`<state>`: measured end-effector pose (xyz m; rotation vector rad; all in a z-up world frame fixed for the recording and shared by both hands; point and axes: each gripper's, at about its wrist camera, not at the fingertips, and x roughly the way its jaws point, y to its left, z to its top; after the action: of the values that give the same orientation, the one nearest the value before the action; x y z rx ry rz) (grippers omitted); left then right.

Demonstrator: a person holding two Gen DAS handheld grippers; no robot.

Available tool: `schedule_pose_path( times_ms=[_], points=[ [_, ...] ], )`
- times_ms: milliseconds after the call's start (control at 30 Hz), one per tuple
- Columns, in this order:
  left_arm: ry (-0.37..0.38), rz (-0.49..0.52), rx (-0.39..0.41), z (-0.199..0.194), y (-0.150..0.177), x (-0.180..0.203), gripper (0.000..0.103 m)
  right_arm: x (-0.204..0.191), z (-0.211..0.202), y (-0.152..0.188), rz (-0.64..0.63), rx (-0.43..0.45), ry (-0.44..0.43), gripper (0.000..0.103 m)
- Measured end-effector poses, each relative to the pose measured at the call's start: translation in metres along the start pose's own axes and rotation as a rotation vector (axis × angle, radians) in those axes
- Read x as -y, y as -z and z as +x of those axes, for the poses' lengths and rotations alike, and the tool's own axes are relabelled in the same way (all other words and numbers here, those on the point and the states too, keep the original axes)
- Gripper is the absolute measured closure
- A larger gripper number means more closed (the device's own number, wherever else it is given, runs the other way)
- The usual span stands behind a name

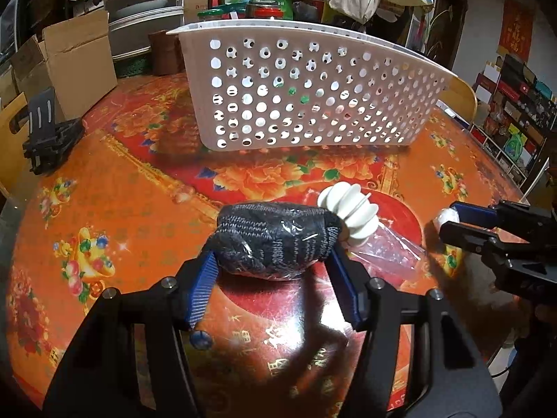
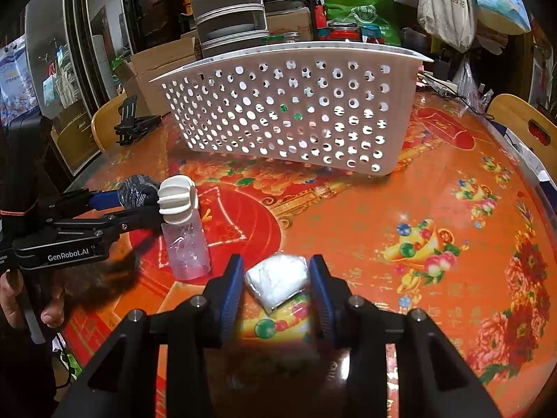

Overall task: Organize soft objects
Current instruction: 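Grasp the black knit pouch with the left tool while the right tool grasps the white tissue packet, then carry the black pouch and tissue packet with both tools over the basket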

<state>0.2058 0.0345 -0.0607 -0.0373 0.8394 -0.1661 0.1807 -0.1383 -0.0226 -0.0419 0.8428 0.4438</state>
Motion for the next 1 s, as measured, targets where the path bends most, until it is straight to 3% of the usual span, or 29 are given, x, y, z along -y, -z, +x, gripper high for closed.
schedule_pose_path(
  times_ms=[300,1000],
  points=[
    [0.027,-0.005,0.062,-0.016,0.002,-0.002,0.045,0.003,-0.016,0.004,0.021,0.090,-0.015,0.066],
    [0.010,-0.022,0.091,-0.021,0.004,-0.006,0.045,0.005,-0.026,0.006,0.045,0.133,0.032,0.066]
  ],
)
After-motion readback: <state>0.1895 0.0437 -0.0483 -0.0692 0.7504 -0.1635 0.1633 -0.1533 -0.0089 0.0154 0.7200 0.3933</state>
